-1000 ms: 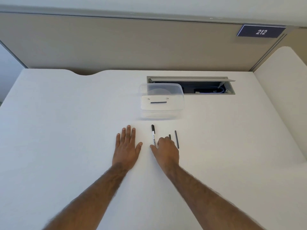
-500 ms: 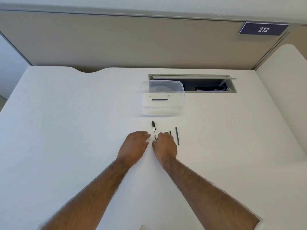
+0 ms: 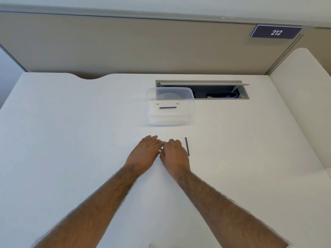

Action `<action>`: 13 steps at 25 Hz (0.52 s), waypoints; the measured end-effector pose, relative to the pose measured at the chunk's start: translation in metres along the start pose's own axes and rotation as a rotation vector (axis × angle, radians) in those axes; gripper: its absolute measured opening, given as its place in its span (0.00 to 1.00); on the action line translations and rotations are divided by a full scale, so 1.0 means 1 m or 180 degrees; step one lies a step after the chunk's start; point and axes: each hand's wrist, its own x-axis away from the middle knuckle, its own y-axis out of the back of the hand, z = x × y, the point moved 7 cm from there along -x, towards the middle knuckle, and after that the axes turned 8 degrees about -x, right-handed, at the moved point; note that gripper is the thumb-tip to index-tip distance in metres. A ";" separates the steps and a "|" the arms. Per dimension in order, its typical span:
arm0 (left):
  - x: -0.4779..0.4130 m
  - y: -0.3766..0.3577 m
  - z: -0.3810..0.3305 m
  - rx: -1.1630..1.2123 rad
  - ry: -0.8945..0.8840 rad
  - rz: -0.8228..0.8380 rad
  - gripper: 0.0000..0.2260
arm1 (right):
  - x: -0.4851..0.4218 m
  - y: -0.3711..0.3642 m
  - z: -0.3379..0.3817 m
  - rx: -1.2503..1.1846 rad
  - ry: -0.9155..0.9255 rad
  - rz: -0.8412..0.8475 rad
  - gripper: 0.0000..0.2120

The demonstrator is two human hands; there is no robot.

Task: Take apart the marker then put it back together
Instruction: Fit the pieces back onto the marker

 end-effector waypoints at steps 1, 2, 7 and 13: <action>-0.001 0.000 0.001 0.0001 0.0002 0.0028 0.13 | 0.000 0.003 0.001 0.0054 0.0136 -0.0062 0.04; -0.002 0.002 0.002 0.0020 0.0012 0.0055 0.11 | 0.001 0.005 0.002 0.0085 0.0245 -0.0133 0.04; 0.003 0.018 0.002 0.0612 0.0532 0.0312 0.08 | 0.002 0.019 0.007 0.0152 0.0845 -0.0176 0.05; 0.018 0.017 0.009 0.0984 0.1177 0.0505 0.08 | -0.015 0.060 -0.067 -0.0157 -0.0656 -0.0564 0.09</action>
